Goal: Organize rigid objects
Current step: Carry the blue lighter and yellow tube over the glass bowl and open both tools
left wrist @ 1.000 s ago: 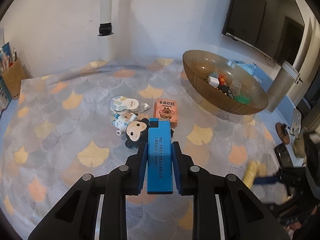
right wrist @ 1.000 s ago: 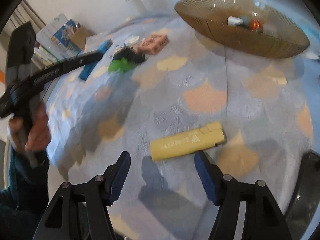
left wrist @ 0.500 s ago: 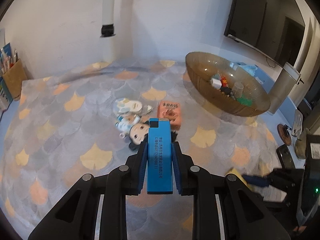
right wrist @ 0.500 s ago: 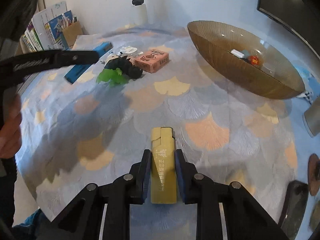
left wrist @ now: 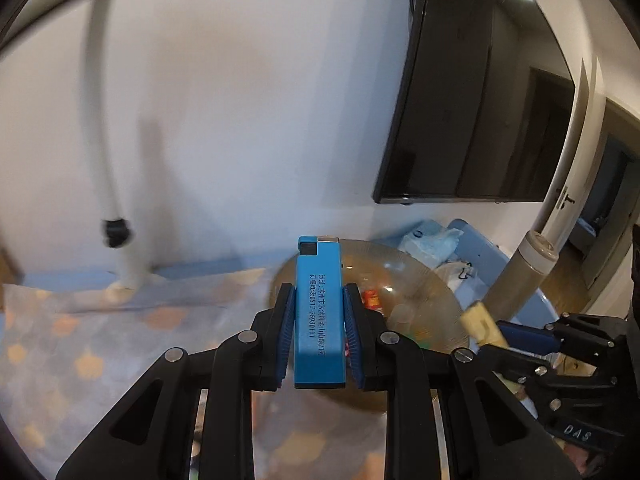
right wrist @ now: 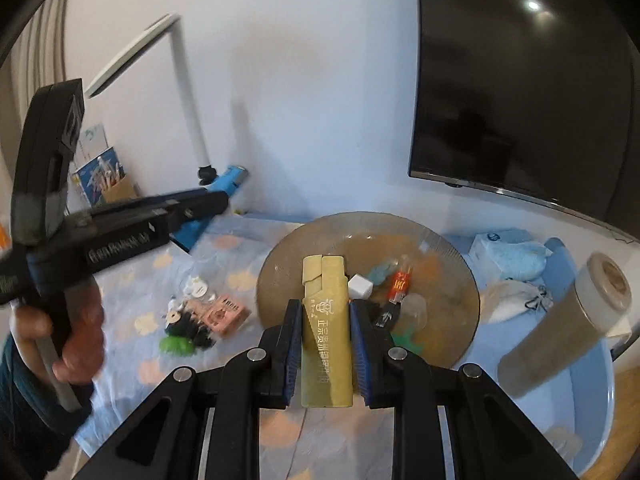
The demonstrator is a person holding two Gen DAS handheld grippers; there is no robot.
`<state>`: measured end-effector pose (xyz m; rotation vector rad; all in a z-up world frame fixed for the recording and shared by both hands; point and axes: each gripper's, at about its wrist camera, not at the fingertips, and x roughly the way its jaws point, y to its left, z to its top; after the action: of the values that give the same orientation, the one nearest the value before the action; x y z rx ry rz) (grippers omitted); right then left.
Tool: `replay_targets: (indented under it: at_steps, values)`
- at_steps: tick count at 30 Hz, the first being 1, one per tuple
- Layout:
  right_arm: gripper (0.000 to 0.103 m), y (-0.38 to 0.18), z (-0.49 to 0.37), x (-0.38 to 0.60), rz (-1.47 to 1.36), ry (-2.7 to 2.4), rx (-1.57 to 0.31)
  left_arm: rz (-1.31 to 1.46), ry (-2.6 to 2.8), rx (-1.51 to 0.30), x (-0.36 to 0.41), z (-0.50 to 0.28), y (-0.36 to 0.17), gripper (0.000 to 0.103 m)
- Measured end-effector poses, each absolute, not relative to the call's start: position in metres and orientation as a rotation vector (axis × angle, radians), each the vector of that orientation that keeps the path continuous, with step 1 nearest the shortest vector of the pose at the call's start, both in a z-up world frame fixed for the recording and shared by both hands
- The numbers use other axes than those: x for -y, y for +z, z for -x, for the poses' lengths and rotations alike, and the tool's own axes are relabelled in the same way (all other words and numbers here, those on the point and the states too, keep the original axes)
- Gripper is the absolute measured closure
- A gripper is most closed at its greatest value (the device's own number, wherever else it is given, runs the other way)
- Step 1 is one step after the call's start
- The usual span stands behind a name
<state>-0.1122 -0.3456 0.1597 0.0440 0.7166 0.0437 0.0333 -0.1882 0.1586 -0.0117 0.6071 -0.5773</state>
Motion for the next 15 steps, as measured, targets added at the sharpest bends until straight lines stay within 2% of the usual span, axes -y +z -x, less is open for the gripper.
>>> replay_targets:
  at_steps: [6,12,14,15]
  values:
    - [0.080,0.112,0.074,0.361,-0.007,0.063,-0.896,0.014,-0.615,-0.816,0.231,-0.061,0.088,0.082]
    - [0.080,0.087,0.070,0.372,-0.034,0.053,-0.964,-0.012,-0.619,-0.867,0.250,-0.068,0.071,0.081]
    - [0.073,0.095,0.068,0.381,-0.063,0.022,-0.937,-0.021,-0.619,-0.825,0.246,-0.063,0.082,0.052]
    - [0.069,0.101,0.070,0.385,-0.079,0.005,-0.916,-0.023,-0.609,-0.777,0.238,-0.058,0.095,0.043]
